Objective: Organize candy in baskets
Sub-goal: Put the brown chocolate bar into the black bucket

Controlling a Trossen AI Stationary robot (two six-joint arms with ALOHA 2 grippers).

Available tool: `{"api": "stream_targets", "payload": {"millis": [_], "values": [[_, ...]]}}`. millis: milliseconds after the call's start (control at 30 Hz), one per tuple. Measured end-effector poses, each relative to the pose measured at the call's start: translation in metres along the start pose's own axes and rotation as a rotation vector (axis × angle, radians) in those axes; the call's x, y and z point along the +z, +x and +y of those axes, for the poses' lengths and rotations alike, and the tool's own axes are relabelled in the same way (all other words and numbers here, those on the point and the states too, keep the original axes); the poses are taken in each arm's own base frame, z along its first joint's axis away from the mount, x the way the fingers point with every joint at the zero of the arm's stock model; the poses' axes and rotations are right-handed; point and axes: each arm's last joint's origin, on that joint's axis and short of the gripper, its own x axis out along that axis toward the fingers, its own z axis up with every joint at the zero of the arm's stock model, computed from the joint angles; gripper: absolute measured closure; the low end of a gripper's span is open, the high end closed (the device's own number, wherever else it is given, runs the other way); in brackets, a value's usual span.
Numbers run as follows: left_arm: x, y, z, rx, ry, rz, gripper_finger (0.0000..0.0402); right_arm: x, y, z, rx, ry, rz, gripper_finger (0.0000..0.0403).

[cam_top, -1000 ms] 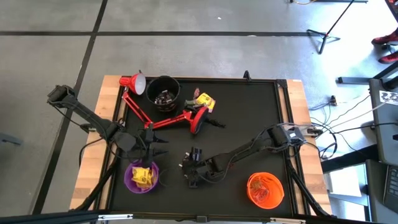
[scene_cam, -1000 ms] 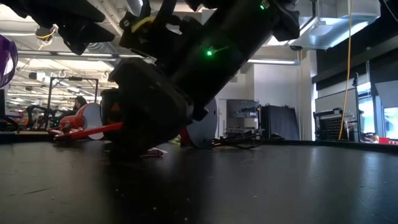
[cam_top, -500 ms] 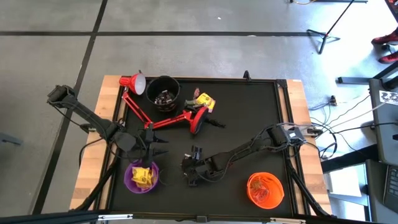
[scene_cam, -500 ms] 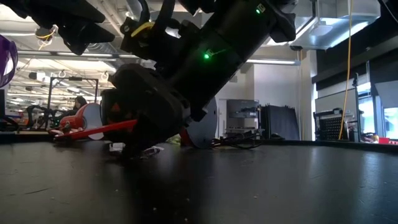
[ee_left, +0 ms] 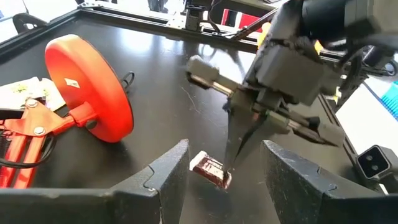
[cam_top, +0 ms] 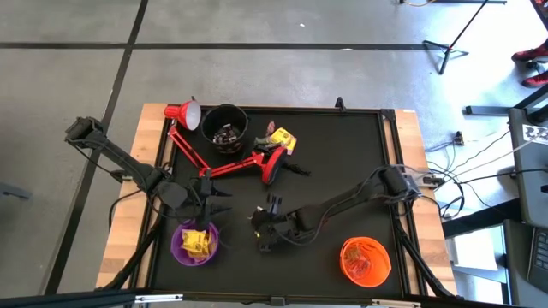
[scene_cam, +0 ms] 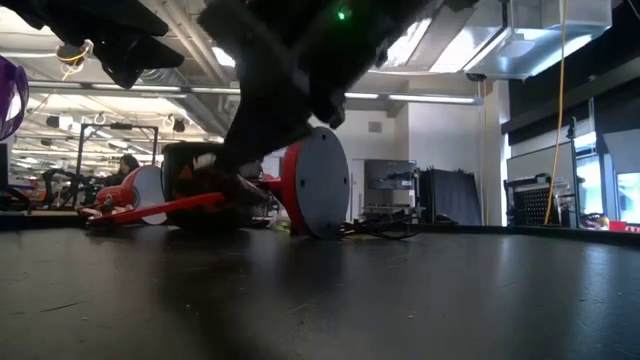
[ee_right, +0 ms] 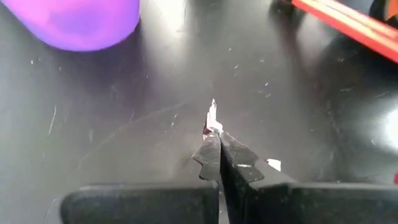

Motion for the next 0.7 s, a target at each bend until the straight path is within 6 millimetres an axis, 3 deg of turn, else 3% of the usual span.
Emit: {"api": "stream_targets", "payload": {"millis": [200,467,700], "values": [[0.000,0.000,-0.001,-0.043,0.025,0.018,0.0214,0.017,-0.019,-0.006,-0.022,0.013,-0.071,0.0402],[0.004,-0.001,-0.010,-0.122,0.120,-0.039,0.0214,0.027,-0.027,-0.009,-0.039,0.031,-0.123,0.0403],[-0.006,0.016,-0.021,-0.127,0.207,-0.033,0.0214,0.034,-0.034,-0.011,-0.042,0.027,-0.163,0.0403]]}}
